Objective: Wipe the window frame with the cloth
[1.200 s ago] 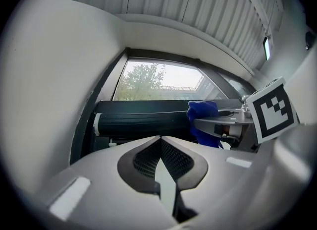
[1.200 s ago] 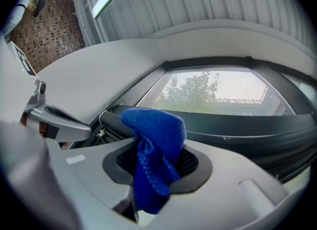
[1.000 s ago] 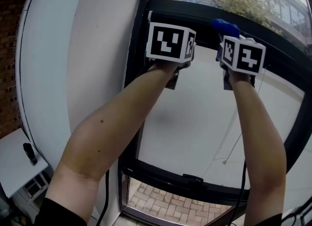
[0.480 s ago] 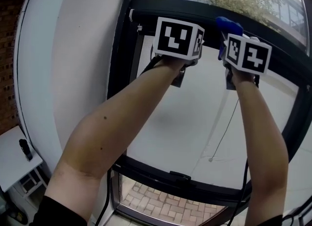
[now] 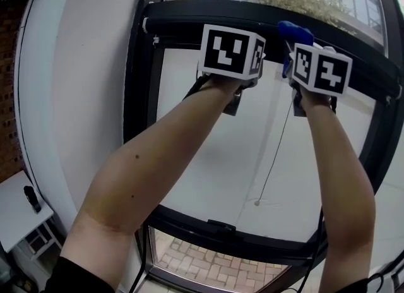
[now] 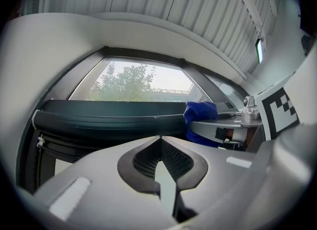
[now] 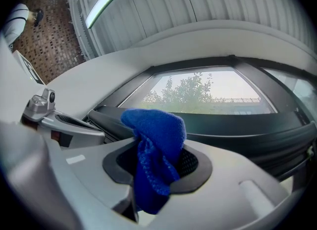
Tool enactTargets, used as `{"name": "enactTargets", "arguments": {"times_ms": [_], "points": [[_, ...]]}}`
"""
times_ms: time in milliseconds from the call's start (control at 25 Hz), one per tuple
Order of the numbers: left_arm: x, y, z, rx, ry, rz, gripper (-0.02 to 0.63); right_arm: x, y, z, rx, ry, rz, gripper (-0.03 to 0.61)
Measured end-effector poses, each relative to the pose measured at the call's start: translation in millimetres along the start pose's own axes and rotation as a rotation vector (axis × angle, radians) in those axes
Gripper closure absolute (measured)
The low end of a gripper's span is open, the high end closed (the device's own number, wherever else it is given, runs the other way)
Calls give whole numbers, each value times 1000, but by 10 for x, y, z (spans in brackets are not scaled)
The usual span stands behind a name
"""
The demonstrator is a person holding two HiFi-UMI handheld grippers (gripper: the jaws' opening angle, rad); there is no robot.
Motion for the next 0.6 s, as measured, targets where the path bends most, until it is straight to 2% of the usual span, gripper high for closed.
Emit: {"name": "enactTargets", "arguments": {"times_ms": [400, 600], "points": [[502, -187, -141, 10, -45, 3, 624, 536, 242, 4, -11, 26, 29, 436], [807, -313, -238, 36, -45, 35, 624, 818, 377, 10, -17, 20, 43, 436]]}}
Point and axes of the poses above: the fingertips, and each gripper's own axes: y backward along the fingers, x to its right, z out of its underside, the point moved 4 cm from there along y, backward along the fingers, and after that the axes turned 6 degrees about -y, right-handed, at the moved point
